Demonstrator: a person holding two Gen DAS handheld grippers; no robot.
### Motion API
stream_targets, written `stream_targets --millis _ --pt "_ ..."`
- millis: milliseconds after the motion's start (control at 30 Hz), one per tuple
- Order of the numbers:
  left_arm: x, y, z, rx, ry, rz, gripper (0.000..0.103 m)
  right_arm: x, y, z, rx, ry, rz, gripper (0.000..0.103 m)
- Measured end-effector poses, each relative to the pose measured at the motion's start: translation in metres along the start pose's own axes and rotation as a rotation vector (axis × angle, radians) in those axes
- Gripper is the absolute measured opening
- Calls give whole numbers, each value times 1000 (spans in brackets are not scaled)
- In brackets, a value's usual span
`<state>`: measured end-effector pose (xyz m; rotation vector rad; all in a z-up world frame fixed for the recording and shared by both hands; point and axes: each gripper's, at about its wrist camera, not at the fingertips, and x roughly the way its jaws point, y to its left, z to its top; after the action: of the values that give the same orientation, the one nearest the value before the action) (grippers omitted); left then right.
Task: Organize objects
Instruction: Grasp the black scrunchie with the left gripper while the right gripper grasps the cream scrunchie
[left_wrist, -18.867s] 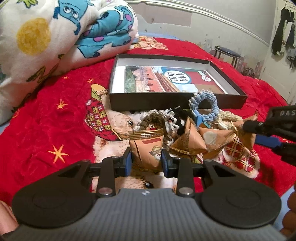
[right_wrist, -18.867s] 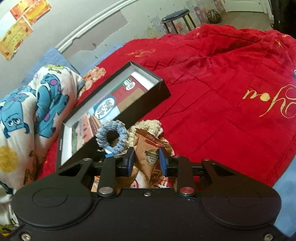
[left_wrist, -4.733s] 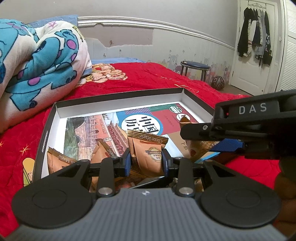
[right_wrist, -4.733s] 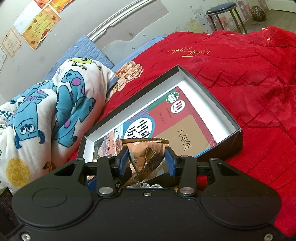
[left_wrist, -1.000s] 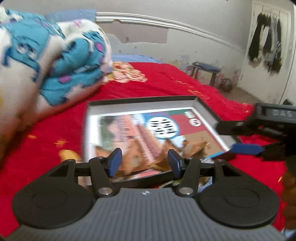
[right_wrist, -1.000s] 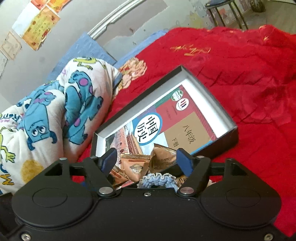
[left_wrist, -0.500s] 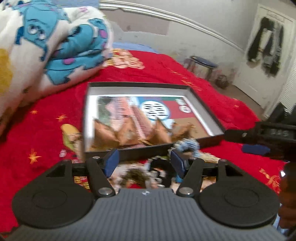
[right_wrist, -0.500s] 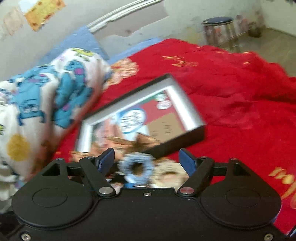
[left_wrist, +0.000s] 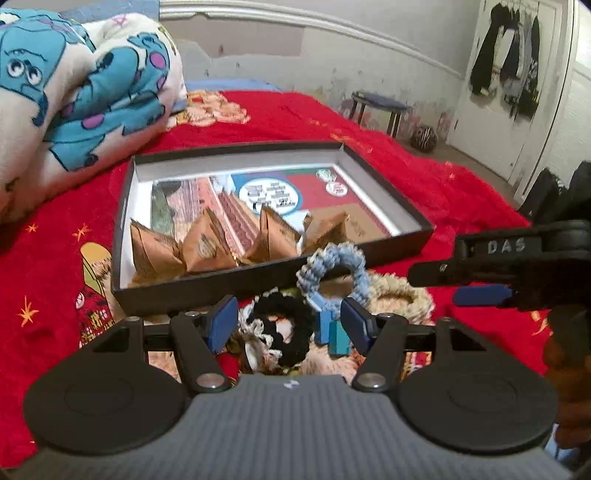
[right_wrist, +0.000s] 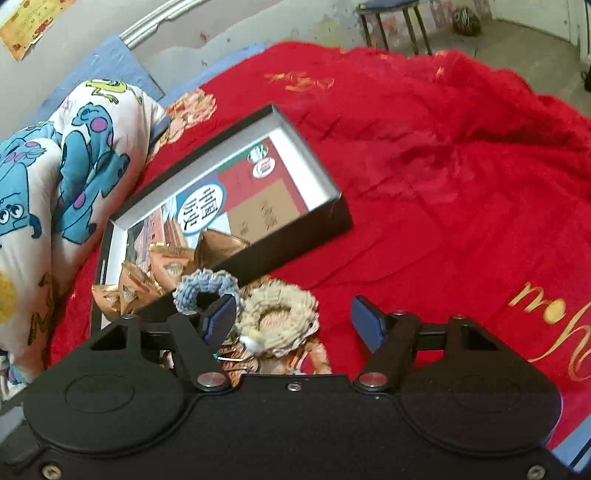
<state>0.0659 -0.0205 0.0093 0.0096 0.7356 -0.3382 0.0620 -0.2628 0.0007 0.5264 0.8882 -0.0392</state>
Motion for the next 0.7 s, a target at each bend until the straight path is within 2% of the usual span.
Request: stream_targets --millis 67,133,233,300,367,400,433,567,633,667,700 --pt "9 0 -2 6 15 21 74 6 -2 -1 15 20 -3 61" --pt "19 0 -4 12 -1 72 69 13 -5 -1 34 44 0 56" --pt "41 2 -5 44 40 114 54 22 -8 -1 51 75 11 49" --pt "49 5 -5 29 49 106 41 26 -6 0 38 76 2 48" --pt "49 5 -6 36 56 95 37 28 -4 -1 32 77 5 48" --pt "49 4 -6 47 64 95 39 29 -2 -1 31 78 8 48" --pt "50 2 -6 59 74 93 44 30 -1 -2 29 79 9 48" --pt "56 -3 -9 114 69 81 45 35 1 -4 40 77 -22 45" --pt "55 0 -8 92 77 72 45 36 3 -4 37 73 -34 46" --pt "54 1 -7 85 81 69 44 36 6 -5 30 70 -43 46" --pt "54 2 -7 82 85 70 30 37 7 -6 26 66 -50 46"
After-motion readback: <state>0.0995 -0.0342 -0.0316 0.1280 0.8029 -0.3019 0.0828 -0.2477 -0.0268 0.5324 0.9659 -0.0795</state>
